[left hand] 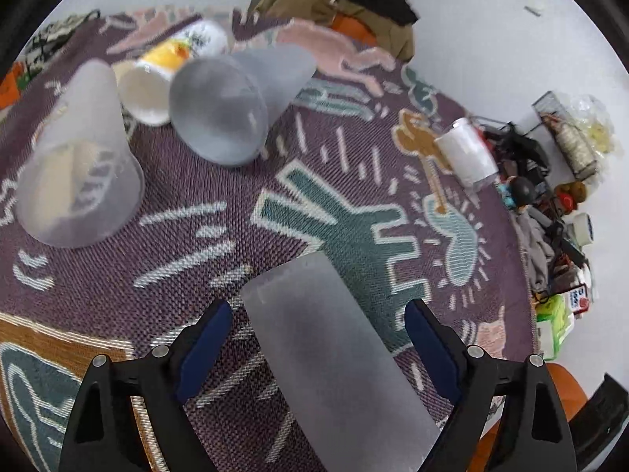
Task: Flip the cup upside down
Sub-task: 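Grasp the frosted cup with the left gripper while the right gripper releases it, then carry the frosted cup with the left gripper, turning its rim downward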
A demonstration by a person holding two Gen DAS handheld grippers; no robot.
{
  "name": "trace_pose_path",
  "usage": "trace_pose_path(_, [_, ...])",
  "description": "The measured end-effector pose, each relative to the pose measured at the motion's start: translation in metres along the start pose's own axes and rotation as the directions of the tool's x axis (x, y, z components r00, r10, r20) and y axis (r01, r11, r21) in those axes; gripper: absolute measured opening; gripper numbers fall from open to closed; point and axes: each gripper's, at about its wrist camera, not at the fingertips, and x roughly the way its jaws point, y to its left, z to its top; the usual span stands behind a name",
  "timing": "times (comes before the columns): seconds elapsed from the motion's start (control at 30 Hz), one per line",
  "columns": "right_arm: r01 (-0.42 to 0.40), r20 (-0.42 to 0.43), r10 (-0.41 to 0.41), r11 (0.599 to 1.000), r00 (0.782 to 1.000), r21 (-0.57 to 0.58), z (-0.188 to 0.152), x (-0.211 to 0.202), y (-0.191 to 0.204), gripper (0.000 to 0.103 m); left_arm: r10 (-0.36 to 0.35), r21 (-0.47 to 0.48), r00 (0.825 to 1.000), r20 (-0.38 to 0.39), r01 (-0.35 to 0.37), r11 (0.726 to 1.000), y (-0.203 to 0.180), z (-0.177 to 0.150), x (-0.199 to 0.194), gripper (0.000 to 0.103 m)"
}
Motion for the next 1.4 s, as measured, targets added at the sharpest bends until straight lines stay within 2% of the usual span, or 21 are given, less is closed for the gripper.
trace_pose_path(0.1, [0.009, 0.005, -0.009, 1.0, 1.0, -0.017, -0.001, -0.001, 0.003, 0.098, 0.016, -0.04, 0.999, -0.043, -0.018, 0.999, 0.007, 0.007, 0.016, 0.089])
trace_pose_path(0.17, [0.009, 0.01, -0.009, 0.999, 1.0, -0.032, -0.001, -0.003, 0.007, 0.098, 0.011, -0.063, 0.997, -0.074, -0.016, 0.998, 0.011, 0.01, 0.024, 0.079])
trace_pose_path(0.2, [0.007, 0.013, -0.007, 0.999, 1.0, -0.039, -0.001, -0.004, 0.009, 0.098, 0.012, -0.064, 0.997, -0.081, -0.017, 0.998, 0.011, 0.01, 0.026, 0.079])
trace_pose_path(0.27, [0.008, 0.015, -0.008, 0.999, 1.0, -0.05, -0.001, -0.004, 0.012, 0.098, 0.032, -0.054, 0.997, -0.068, -0.036, 0.998, 0.009, 0.012, 0.025, 0.068])
trace_pose_path(0.33, [0.004, 0.011, -0.004, 0.999, 1.0, -0.054, -0.002, -0.003, 0.013, 0.098, 0.015, -0.072, 0.998, -0.067, -0.02, 0.997, 0.01, 0.013, 0.023, 0.066])
trace_pose_path(0.6, [-0.009, 0.005, 0.009, 0.998, 1.0, -0.064, -0.003, -0.003, 0.016, 0.098, -0.016, 0.034, 0.997, 0.074, 0.014, 0.999, -0.013, 0.014, -0.02, 0.062])
trace_pose_path(0.83, [-0.01, 0.01, 0.01, 0.998, 1.0, -0.069, -0.003, -0.003, 0.019, 0.098, -0.042, 0.135, 0.974, 0.221, 0.012, 0.991, -0.035, 0.009, -0.065, 0.06])
trace_pose_path(1.0, [-0.008, 0.015, 0.009, 0.997, 1.0, -0.075, -0.004, -0.004, 0.021, 0.098, -0.052, 0.211, 0.939, 0.34, -0.022, 0.977, -0.048, 0.001, -0.096, 0.059])
trace_pose_path(1.07, [-0.009, 0.012, 0.01, 0.997, 1.0, -0.076, -0.005, -0.004, 0.021, 0.098, -0.051, 0.232, 0.919, 0.391, -0.044, 0.972, -0.053, -0.004, -0.109, 0.058])
trace_pose_path(1.2, [-0.008, 0.012, 0.009, 0.997, 1.0, -0.083, -0.005, -0.003, 0.023, 0.098, -0.049, 0.282, 0.87, 0.491, -0.106, 0.954, -0.063, -0.012, -0.127, 0.058])
trace_pose_path(1.23, [-0.008, 0.012, 0.009, 0.996, 1.0, -0.084, -0.006, -0.003, 0.024, 0.098, -0.049, 0.3, 0.852, 0.521, -0.129, 0.945, -0.066, -0.015, -0.131, 0.058])
trace_pose_path(1.3, [-0.007, 0.009, 0.008, 0.996, 1.0, -0.086, -0.006, -0.003, 0.024, 0.098, -0.049, 0.32, 0.83, 0.555, -0.159, 0.934, -0.07, -0.019, -0.136, 0.058])
trace_pose_path(1.37, [-0.007, 0.006, 0.008, 0.996, 1.0, -0.086, -0.007, -0.001, 0.024, 0.098, -0.032, 0.347, 0.797, 0.603, -0.227, 0.91, -0.078, -0.025, -0.139, 0.058])
trace_pose_path(1.4, [-0.006, 0.005, 0.007, 0.996, 1.0, -0.086, -0.007, -0.001, 0.024, 0.098, -0.026, 0.356, 0.788, 0.615, -0.248, 0.901, -0.081, -0.027, -0.138, 0.058])
